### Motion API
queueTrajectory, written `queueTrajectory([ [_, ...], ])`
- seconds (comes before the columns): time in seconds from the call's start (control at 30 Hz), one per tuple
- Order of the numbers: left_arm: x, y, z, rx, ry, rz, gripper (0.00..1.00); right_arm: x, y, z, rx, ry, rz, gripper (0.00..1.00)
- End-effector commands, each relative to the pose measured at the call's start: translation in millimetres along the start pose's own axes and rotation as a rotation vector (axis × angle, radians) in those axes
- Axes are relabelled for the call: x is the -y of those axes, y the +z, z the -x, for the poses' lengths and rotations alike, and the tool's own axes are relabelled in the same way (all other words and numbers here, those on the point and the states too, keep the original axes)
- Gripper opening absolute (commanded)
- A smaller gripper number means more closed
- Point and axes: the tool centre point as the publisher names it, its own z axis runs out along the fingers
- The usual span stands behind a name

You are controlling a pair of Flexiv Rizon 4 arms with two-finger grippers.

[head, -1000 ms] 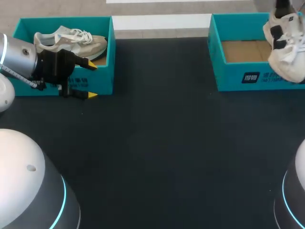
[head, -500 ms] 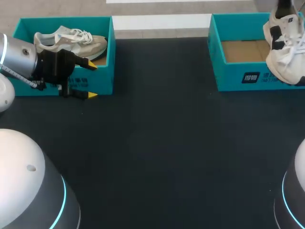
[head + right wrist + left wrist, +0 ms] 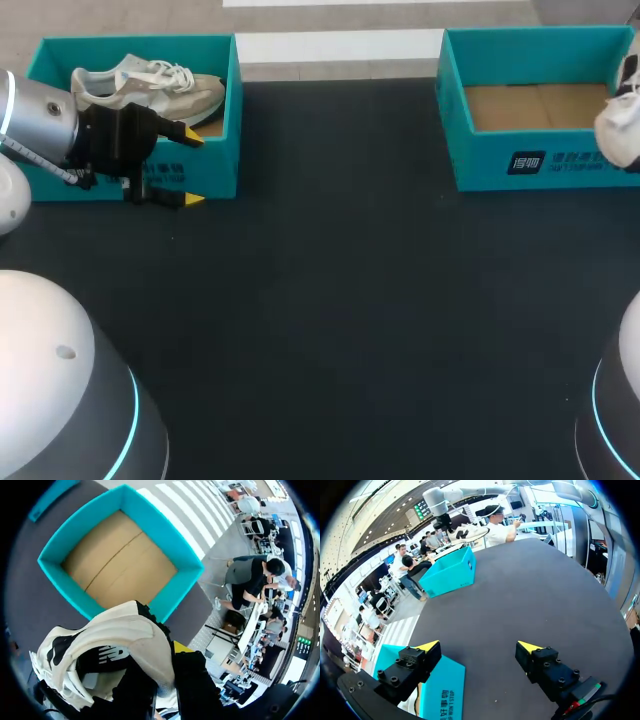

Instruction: Take the shoe out of the shoebox, open the shoe tongue, remove and reinsert the insole, then place the shoe into the shoebox

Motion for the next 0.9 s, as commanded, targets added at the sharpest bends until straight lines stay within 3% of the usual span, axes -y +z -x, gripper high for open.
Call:
queueTrajectory([
  [0.03, 1, 0, -0.9, 0.001, 0.000, 0.003, 1.00, -1.3, -4, 14.6, -0.103, 0.476, -0.151, 0.00],
  [0.2, 1, 0, -0.9, 0.001, 0.000, 0.003, 1.00, 10.1, -15, 17.5, -0.177, 0.863, -0.189, 0.00],
  [0.23, 1, 0, -0.9, 0.001, 0.000, 0.003, 1.00, 15.8, -15, 17.2, -0.190, 0.979, -0.245, 0.00],
  [0.27, 1, 0, -0.9, 0.001, 0.000, 0.003, 1.00, 22.7, -15, 14.7, -0.214, 1.069, -0.353, 0.00],
  [0.9, 1, 0, -0.9, 0.001, 0.000, 0.003, 1.00, 22.7, -15, 14.7, -0.214, 1.069, -0.353, 0.00],
])
